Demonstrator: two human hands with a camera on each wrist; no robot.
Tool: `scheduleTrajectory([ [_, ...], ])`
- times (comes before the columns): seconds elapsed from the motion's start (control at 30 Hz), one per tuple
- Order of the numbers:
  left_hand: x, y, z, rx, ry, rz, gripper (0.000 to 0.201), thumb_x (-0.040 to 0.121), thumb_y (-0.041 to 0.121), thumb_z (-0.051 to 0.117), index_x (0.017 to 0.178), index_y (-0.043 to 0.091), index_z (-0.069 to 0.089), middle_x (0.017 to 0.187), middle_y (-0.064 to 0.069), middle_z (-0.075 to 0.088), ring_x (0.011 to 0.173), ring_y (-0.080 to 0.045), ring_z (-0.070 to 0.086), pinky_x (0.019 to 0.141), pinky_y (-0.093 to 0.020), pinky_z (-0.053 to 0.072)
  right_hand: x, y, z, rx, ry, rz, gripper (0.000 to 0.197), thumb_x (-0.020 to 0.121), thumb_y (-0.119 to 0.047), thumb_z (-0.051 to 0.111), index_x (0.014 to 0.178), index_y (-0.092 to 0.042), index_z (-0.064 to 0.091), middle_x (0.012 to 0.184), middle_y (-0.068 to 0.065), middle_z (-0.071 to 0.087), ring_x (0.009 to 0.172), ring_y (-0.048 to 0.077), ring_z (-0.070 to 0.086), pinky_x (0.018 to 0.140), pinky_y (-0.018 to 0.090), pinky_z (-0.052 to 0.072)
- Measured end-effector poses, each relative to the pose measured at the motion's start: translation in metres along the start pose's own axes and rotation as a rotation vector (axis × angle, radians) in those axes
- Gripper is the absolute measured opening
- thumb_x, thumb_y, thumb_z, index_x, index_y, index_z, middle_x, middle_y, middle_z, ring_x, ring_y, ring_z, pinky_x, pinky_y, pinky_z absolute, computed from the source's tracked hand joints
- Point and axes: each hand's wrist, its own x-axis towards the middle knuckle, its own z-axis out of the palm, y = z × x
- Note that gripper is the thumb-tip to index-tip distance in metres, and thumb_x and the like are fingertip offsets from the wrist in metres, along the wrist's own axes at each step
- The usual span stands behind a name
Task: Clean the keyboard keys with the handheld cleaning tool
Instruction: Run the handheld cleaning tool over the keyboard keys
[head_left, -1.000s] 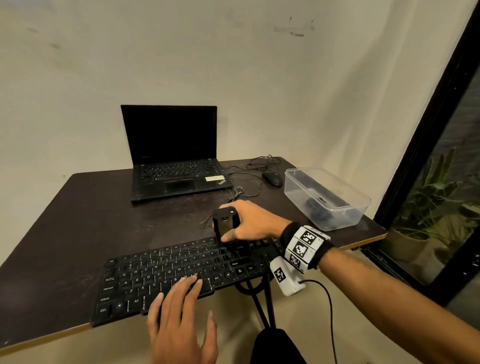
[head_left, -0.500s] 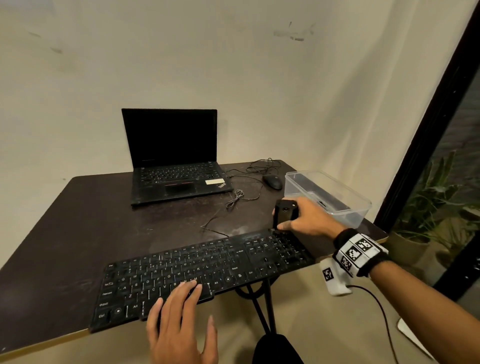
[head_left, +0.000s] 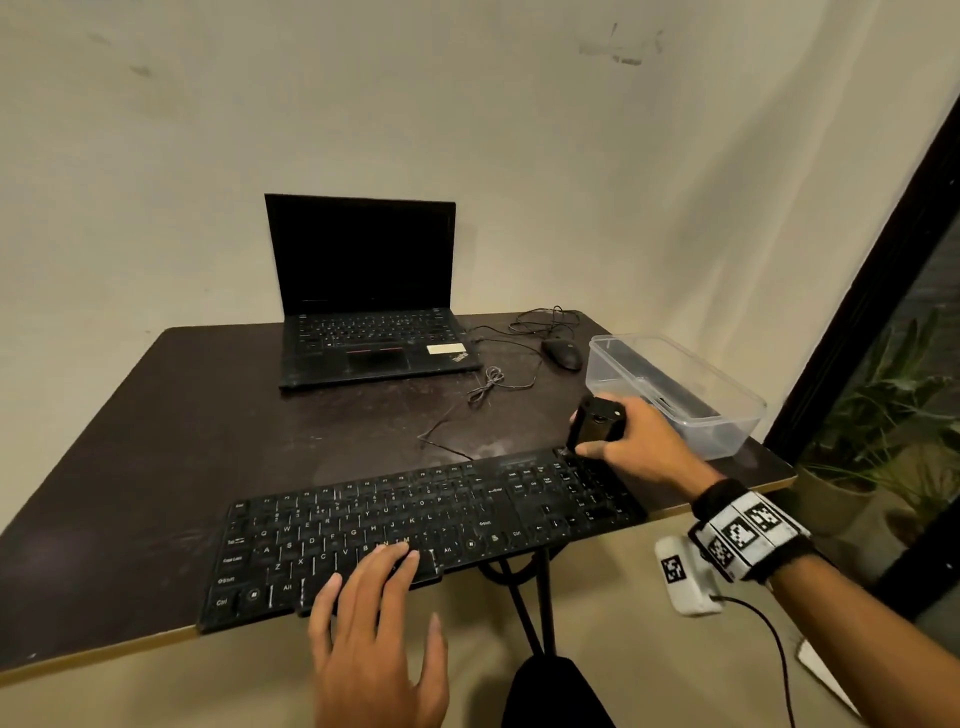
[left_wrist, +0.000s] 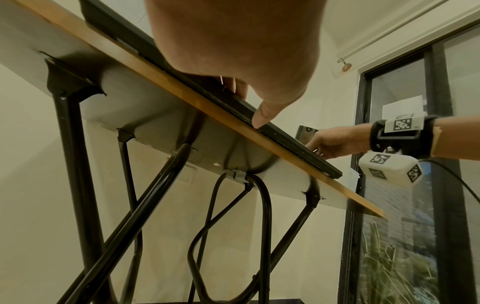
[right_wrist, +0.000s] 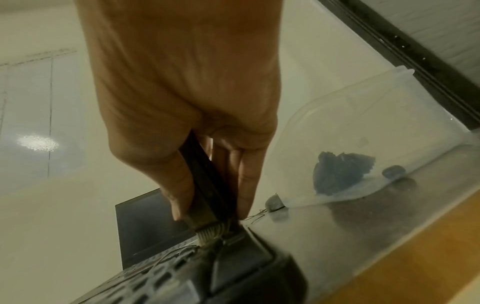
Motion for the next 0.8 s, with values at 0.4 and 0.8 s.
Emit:
scheduleTrajectory([
  [0.4, -0.002, 0.003, -0.006, -0.028, -0.022, -0.023, 0.054, 0.082, 0.035, 0.059, 0.129, 0.011, 0.073, 0.142, 0.0, 0.065, 0.134, -0.019, 0.057, 0.122, -0.047, 0.028, 0.0, -0.115, 0.078, -0.043, -0.267, -0.278, 0.03, 0.082, -0.023, 0.089, 0.103, -0.029, 0.068, 0.1, -0.008, 0.076, 0.097, 0.015, 0.07, 0.086, 0.033, 0.055],
  [0.8, 0.0, -0.001, -0.018, -0.131, -0.094, -0.055, 0.052, 0.088, 0.033, 0.059, 0.137, 0.019, 0.068, 0.148, 0.009, 0.059, 0.139, -0.012, 0.053, 0.12, -0.035, 0.026, -0.009, -0.189, 0.129, -0.073, -0.366, -0.458, 0.032, 0.084, -0.02, 0.088, 0.102, -0.03, 0.063, 0.103, 0.0, 0.077, 0.097, 0.022, 0.072, 0.087, 0.035, 0.055],
])
